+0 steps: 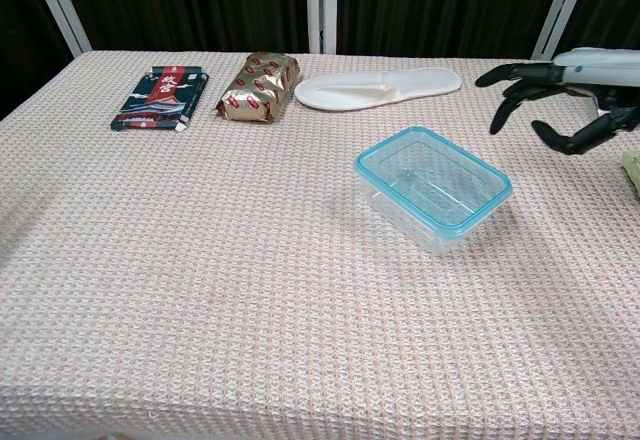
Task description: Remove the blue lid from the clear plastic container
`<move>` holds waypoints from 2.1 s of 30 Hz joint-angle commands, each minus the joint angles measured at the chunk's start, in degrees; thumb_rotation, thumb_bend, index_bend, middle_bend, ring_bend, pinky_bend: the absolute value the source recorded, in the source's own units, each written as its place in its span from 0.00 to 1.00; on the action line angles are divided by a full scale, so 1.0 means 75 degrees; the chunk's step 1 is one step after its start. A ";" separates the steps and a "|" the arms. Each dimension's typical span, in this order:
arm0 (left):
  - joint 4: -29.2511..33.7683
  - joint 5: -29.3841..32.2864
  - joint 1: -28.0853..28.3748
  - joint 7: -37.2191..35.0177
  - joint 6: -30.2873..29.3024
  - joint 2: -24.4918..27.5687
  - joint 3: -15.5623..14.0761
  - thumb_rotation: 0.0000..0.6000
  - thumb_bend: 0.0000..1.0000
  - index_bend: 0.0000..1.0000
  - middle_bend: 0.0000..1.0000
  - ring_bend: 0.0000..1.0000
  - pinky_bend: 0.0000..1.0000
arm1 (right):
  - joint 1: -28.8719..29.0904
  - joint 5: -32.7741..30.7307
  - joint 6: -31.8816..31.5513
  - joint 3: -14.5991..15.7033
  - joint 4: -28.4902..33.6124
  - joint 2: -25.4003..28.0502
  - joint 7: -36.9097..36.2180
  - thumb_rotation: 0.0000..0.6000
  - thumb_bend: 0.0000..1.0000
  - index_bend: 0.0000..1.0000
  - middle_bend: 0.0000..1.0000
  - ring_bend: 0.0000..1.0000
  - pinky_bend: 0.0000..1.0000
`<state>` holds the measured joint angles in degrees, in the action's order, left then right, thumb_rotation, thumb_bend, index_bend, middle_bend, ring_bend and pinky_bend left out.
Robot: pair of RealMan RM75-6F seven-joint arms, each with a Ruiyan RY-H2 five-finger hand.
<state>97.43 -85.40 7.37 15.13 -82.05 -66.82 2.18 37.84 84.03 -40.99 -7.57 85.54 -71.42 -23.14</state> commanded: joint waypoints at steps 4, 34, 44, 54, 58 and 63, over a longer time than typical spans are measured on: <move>-0.0074 0.0013 0.0058 -0.0042 0.0027 -0.0006 0.0038 1.00 0.04 0.06 0.03 0.00 0.02 | 0.0688 -0.0009 0.0614 -0.0099 -0.0470 -0.0580 -0.0421 1.00 0.63 0.00 0.26 0.00 0.00; 0.0683 -0.1630 0.2695 -0.0222 0.2683 -0.0332 0.0351 1.00 0.04 0.06 0.03 0.00 0.02 | -0.1289 0.0378 -0.3665 0.0508 0.1265 0.0792 0.1625 1.00 0.13 0.00 0.00 0.00 0.00; 0.0549 -0.0666 0.4542 0.0121 0.4541 -0.2306 0.1093 1.00 0.04 0.04 0.03 0.00 0.02 | -0.2347 0.0448 -0.5052 0.0621 0.1355 0.1372 0.1511 1.00 0.13 0.00 0.00 0.00 0.00; -0.0061 0.1766 0.5841 0.2274 0.5618 -0.3754 0.1705 1.00 0.04 0.01 0.00 0.00 0.01 | -0.2766 0.0687 -0.5498 0.0679 0.1223 0.1419 0.1191 1.00 0.13 0.00 0.00 0.00 0.00; -0.0126 0.3317 0.6278 0.3016 0.5418 -0.4007 0.1893 1.00 0.04 0.01 0.00 0.00 0.01 | -0.2871 0.0729 -0.5579 0.0674 0.1066 0.1386 0.0971 1.00 0.13 0.00 0.00 0.00 0.00; -0.0115 0.4831 0.6868 0.3716 0.5071 -0.4137 0.1891 1.00 0.04 0.00 0.00 0.00 0.02 | -0.2901 0.0826 -0.5543 0.0688 0.0927 0.1324 0.0847 1.00 0.13 0.00 0.00 0.00 0.00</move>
<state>97.09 -55.59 55.15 38.47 -42.47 -96.10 15.52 16.08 90.09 -82.68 -2.47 92.60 -61.40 -16.71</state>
